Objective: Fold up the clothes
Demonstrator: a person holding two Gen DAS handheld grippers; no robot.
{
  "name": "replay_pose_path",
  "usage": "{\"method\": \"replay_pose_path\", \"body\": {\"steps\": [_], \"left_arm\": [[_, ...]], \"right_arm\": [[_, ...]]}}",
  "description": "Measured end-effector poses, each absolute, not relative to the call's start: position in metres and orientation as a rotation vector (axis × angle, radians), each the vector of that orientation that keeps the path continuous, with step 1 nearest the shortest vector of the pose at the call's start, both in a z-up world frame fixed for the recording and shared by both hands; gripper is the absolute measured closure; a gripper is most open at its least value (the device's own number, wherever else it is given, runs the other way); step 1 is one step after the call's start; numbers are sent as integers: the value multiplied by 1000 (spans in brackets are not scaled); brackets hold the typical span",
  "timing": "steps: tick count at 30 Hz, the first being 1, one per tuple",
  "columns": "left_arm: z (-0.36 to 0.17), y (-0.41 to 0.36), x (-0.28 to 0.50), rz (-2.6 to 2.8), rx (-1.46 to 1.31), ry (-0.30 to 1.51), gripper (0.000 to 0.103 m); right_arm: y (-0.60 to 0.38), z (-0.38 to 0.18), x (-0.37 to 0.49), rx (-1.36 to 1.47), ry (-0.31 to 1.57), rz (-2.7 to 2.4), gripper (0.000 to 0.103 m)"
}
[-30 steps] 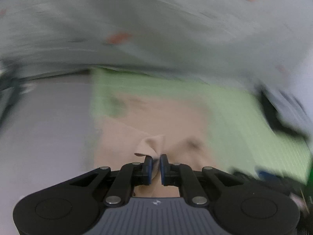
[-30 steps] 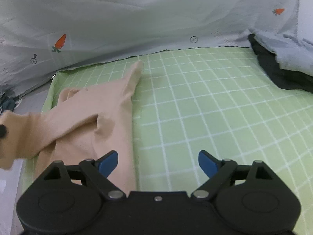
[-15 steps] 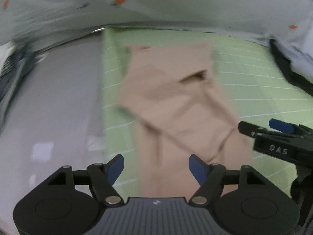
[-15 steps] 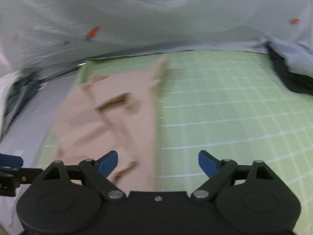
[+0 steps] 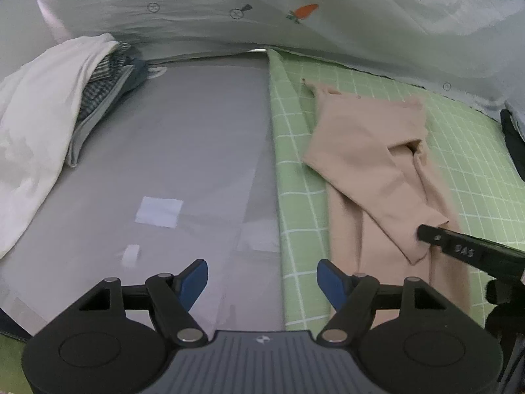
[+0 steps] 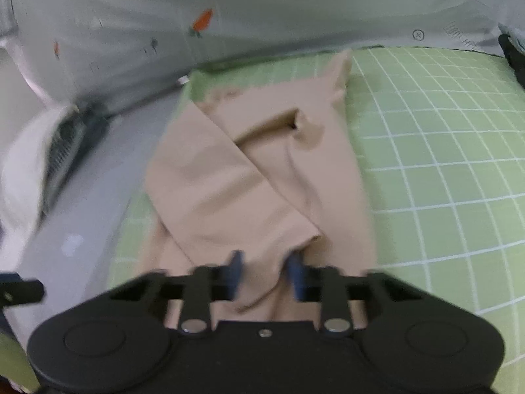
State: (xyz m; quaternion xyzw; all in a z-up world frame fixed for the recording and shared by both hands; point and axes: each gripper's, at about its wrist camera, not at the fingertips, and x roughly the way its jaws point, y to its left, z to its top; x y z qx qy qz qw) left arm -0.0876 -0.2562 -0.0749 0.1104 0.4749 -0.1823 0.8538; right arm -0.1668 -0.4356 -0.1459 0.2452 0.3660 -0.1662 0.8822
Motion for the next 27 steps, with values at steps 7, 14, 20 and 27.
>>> {"method": "replay_pose_path", "body": {"steps": [7,14,20,27], "left_arm": [[-78,-259,-88,-455,229,1005,29],[-84,-278,-107,-569,295,1004,29],[-85,-278,-114,-603,294,1013,28],[-82,-269,-115,-562,285,987,24]], "right_arm": [[-422,-129,-186,505,695,-347,101],[-418,-129,-208,551,716,-415,86],[-414,-129,-202,474,721,-498,12],[-418,-128,-172,357,740,-464,7]]}}
